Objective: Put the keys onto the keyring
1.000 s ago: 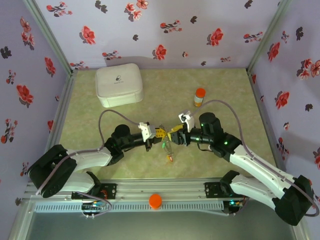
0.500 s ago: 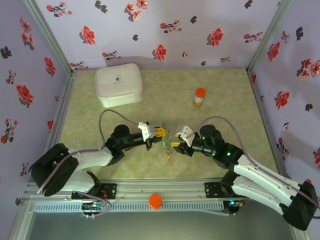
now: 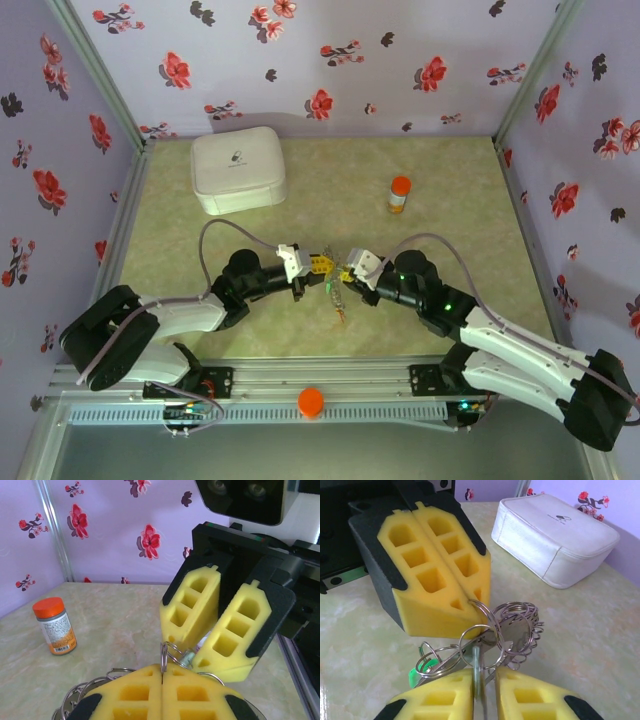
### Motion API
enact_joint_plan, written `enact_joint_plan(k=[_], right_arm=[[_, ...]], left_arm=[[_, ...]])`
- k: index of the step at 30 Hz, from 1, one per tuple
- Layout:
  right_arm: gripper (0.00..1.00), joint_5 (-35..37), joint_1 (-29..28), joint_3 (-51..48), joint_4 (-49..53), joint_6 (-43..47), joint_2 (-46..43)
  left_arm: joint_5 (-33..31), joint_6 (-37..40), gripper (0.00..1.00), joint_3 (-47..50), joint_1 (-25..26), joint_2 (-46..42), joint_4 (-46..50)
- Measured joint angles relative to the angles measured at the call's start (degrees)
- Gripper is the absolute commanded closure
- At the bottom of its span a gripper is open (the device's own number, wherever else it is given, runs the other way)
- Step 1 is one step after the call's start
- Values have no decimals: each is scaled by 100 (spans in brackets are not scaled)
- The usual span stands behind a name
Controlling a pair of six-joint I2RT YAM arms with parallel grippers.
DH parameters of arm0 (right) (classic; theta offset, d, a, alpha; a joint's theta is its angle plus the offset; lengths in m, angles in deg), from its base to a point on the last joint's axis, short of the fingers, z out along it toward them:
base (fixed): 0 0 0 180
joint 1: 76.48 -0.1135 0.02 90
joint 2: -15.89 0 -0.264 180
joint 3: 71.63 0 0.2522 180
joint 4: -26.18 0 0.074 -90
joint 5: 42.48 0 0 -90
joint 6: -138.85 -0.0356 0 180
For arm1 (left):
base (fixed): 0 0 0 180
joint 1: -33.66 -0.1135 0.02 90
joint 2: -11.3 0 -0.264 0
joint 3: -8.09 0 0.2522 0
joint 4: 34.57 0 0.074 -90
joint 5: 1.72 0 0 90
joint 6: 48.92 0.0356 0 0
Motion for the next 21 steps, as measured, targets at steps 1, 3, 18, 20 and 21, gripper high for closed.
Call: enact_joint_plan(k=[1, 3, 18, 20, 21], right_arm=[[93, -2, 0, 2, 7, 22, 11], [100, -2, 0, 7, 68, 42, 44], [78, 173, 22, 306, 726, -96, 225], [74, 96, 175, 282, 852, -175, 7], [73, 33, 269, 282, 925, -190, -98]], left_arm=[[0, -2, 100, 0, 0, 0, 0], [11, -2, 100, 0, 0, 0, 0], [105, 131, 100, -39, 11, -4, 94], [105, 205, 100, -92, 11, -7, 120], [105, 238, 100, -111, 11, -7, 138]])
